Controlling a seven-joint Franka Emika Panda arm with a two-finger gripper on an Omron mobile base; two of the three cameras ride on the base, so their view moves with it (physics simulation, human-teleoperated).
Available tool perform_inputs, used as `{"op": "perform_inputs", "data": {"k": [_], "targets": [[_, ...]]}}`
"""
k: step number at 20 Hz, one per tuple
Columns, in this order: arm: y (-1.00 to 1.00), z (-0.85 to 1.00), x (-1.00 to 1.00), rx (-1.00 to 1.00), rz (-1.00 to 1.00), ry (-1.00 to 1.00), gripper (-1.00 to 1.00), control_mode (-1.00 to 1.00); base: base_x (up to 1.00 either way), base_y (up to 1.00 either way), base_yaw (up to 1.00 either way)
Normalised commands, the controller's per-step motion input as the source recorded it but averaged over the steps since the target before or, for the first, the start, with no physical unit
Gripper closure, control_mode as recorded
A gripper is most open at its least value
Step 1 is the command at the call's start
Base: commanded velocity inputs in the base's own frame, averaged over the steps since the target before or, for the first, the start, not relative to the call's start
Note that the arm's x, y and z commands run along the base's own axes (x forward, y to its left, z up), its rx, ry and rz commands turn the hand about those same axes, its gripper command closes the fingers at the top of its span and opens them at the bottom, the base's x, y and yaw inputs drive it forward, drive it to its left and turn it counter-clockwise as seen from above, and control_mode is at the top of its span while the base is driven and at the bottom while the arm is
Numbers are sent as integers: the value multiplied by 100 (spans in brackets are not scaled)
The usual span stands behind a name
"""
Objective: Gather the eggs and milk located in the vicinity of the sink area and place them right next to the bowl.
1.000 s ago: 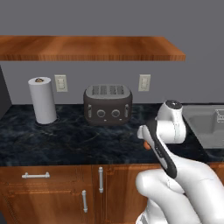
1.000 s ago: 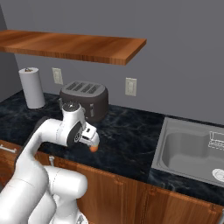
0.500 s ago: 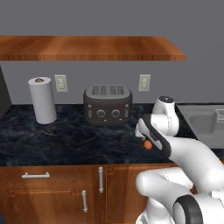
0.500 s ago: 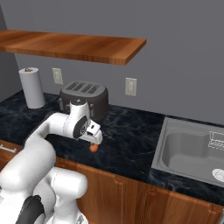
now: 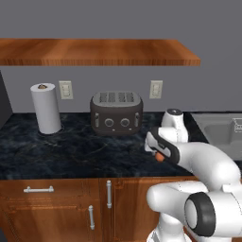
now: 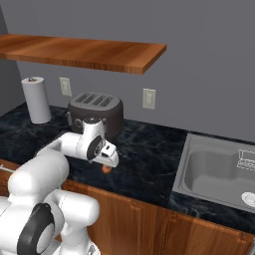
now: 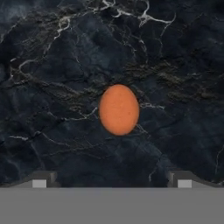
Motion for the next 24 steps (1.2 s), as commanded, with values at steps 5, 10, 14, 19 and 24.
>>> {"op": "perform_inputs", "data": {"k": [5, 10, 14, 19, 24], "targets": [[-1, -26, 13, -1, 0, 0, -100, -100, 0, 0, 0], [-7, -20, 17, 0, 0, 0, -100, -100, 0, 0, 0], [-9, -17, 18, 0, 0, 0, -100, -100, 0, 0, 0], [-7, -13, 21, 0, 0, 0, -100, -100, 0, 0, 0], [0, -3, 20, 0, 0, 1, -100, -100, 0, 0, 0]]}}
